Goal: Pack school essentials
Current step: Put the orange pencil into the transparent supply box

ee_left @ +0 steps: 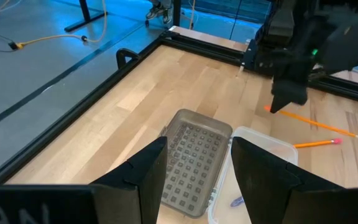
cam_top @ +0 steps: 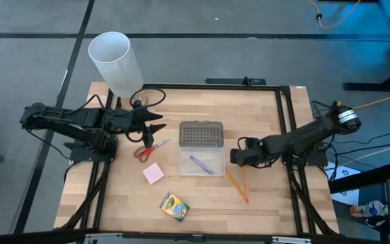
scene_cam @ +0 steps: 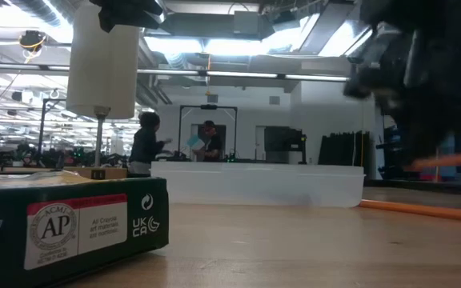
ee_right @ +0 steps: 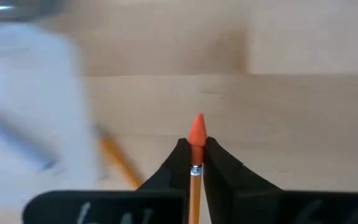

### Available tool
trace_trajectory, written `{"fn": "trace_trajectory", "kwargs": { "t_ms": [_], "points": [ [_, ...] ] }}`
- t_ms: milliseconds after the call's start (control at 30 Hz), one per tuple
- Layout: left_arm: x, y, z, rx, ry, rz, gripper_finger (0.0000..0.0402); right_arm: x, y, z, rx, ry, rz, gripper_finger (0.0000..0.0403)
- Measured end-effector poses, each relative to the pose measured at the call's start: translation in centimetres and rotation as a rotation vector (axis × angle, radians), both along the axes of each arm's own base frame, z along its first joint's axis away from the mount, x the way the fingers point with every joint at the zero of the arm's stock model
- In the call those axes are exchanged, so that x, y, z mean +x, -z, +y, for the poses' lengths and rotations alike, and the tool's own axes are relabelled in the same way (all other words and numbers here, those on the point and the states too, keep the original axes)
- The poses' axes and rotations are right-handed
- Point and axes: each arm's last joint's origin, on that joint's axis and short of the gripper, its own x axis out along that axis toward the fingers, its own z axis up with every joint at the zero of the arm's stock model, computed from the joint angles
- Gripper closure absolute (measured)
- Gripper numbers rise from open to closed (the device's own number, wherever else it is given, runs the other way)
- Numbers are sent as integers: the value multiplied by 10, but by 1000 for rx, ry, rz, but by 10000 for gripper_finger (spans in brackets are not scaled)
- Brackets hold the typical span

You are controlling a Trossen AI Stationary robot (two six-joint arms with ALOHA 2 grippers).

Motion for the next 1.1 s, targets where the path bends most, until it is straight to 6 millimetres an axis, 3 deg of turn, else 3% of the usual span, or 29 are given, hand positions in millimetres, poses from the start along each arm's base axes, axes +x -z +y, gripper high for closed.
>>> {"fn": "trace_trajectory", "kwargs": {
  "t_ms": [267,533,767,933,1100],
  "points": [
    [0,0,0,0,0,1,227,29,-58,-12,-240,-202,-233,380],
    [0,0,0,0,0,0,227,79,-104,-50,-458,-418,-344,381],
    [0,0,0,0,-1,0,227,136,-94,-74,-466,-725,-298,381],
    [0,0,0,0,0,0,227,169,-75,-75,-480,-950,-271,380],
    [0,0,0,0,-1,0,227,188,-65,-72,-445,-1087,-304,380]
  ]
}}
